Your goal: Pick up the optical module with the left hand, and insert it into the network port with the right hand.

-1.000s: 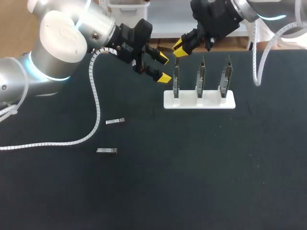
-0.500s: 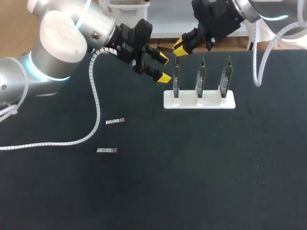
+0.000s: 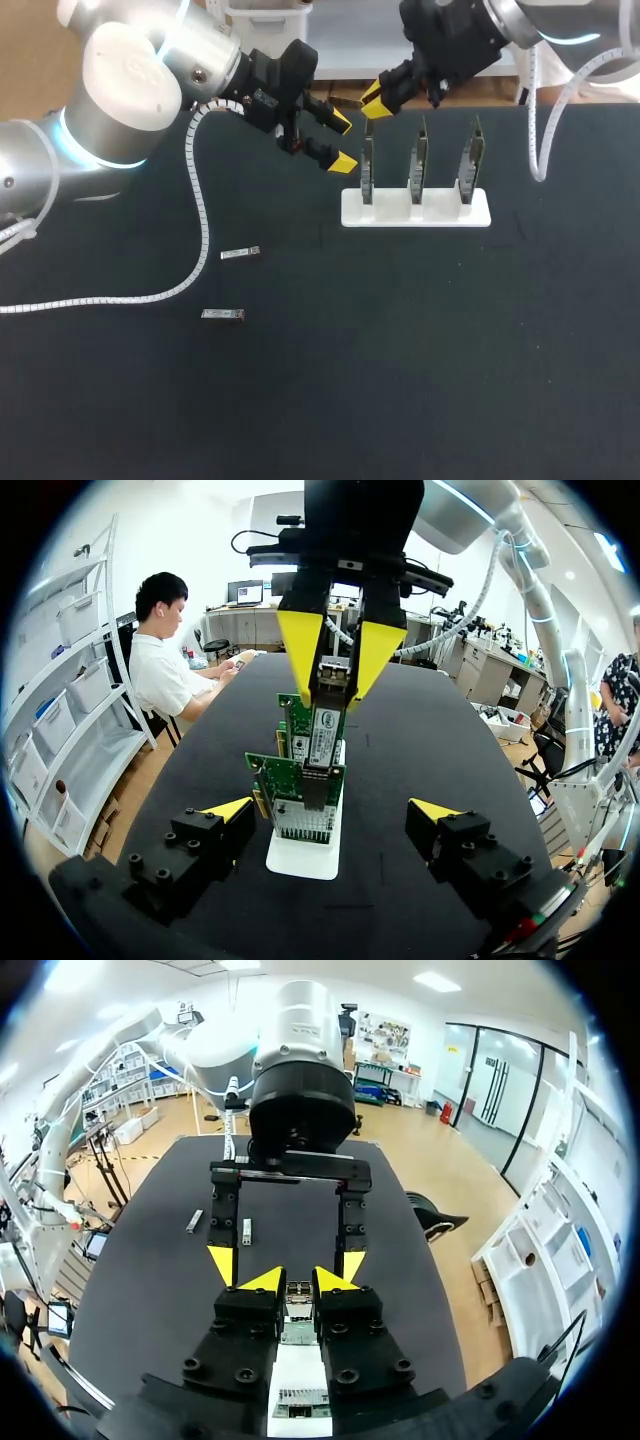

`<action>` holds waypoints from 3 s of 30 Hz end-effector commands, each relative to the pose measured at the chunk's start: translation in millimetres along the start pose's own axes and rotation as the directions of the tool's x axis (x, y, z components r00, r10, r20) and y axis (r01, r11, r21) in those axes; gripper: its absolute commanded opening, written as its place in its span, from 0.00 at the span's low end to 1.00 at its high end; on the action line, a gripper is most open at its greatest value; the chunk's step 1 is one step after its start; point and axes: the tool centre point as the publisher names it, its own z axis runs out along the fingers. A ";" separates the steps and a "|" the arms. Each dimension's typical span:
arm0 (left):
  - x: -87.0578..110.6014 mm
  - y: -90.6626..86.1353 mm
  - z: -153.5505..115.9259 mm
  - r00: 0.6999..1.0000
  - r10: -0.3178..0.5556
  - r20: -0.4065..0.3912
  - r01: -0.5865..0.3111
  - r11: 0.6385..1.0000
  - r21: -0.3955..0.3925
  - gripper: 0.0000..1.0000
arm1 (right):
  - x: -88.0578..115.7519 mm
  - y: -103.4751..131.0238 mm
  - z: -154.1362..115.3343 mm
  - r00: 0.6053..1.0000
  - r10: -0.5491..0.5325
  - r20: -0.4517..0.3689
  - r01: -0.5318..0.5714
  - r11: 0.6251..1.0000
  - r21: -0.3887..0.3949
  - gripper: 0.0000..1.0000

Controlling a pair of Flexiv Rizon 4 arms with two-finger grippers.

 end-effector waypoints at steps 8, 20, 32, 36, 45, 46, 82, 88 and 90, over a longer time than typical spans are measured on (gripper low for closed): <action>-0.5 1.4 0.0 1.000 0.000 -0.003 0.001 1.000 0.003 1.00 | 0.0 -0.2 -0.9 1.000 -0.006 0.007 0.006 1.000 0.007 0.00; -0.5 1.4 0.0 1.000 0.000 -0.003 0.001 1.000 0.003 1.00 | 0.5 0.1 -1.6 1.000 -0.022 0.000 0.022 1.000 0.009 0.00; -0.5 1.4 0.0 1.000 0.000 -0.003 0.001 1.000 0.003 1.00 | 2.4 0.5 1.1 0.999 -0.032 -0.008 0.032 0.999 0.001 0.00; -0.5 1.4 0.0 1.000 0.000 -0.003 0.001 1.000 0.003 1.00 | 2.5 0.7 1.2 1.000 -0.030 -0.008 0.030 1.000 0.002 0.00; -0.5 1.4 0.0 1.000 0.000 -0.003 0.001 1.000 0.003 1.00 | 7.9 0.5 4.8 1.000 -0.009 -0.015 0.009 1.000 -0.002 0.00; -0.5 1.4 0.0 1.000 0.000 -0.003 0.001 1.000 0.003 1.00 | 8.5 0.4 5.1 1.000 -0.005 -0.014 0.005 1.000 -0.001 0.00; -0.5 1.4 0.0 1.000 0.000 -0.003 0.001 1.000 0.003 1.00 | 18.9 -2.2 11.4 0.999 0.030 -0.012 -0.030 1.000 0.007 1.00; -0.5 1.4 0.0 1.000 0.000 -0.003 0.001 1.000 0.003 1.00 | 16.5 -4.9 2.0 0.999 0.050 0.005 -0.050 0.998 0.041 1.00; -0.5 1.4 0.0 1.000 0.000 -0.003 0.001 1.000 0.003 1.00 | 16.6 -5.5 -3.4 0.998 0.067 0.020 -0.068 0.997 0.041 1.00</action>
